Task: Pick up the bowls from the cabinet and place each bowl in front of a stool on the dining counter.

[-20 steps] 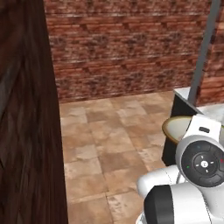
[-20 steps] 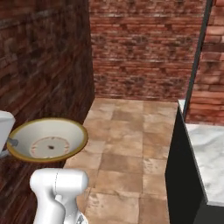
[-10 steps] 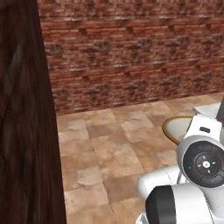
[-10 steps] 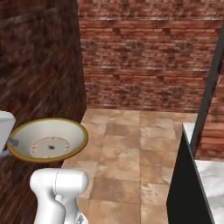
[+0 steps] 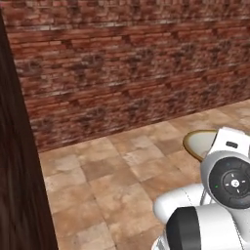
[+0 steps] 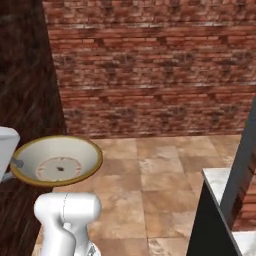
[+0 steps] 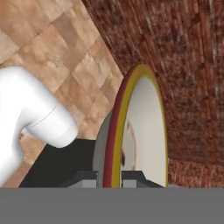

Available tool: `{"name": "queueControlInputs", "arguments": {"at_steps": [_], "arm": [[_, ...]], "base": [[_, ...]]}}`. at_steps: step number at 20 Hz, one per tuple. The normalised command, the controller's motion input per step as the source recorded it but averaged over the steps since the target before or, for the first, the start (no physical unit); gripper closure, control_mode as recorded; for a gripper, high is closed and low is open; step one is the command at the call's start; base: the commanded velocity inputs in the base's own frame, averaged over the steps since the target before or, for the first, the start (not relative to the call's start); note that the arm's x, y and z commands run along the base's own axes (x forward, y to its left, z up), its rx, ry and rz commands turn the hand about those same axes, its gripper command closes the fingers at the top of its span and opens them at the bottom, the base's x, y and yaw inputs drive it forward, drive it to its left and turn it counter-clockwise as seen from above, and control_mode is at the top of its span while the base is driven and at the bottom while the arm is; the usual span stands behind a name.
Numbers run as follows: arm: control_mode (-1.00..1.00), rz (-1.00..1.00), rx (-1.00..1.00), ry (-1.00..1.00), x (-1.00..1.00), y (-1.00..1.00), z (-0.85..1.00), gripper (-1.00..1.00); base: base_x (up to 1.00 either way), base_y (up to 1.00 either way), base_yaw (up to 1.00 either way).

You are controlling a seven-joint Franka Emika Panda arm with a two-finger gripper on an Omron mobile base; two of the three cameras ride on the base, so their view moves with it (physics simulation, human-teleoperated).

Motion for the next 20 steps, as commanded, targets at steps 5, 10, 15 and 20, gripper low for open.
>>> {"name": "queueControlInputs", "arguments": {"at_steps": [5,10,15,20], "arm": [[1.0,0.0,0.0,0.0,0.0,0.0,0.0,1.0],[1.0,0.0,0.0,0.0,0.0,0.0,0.0,1.0],[1.0,0.0,0.0,0.0,0.0,0.0,0.0,1.0],[1.0,0.0,0.0,0.0,0.0,0.0,0.0,1.0]], "base": [[1.0,0.6,-0.41],[1.0,0.7,-0.49],[1.0,0.69,-0.49],[1.0,0.71,-0.54]]}}
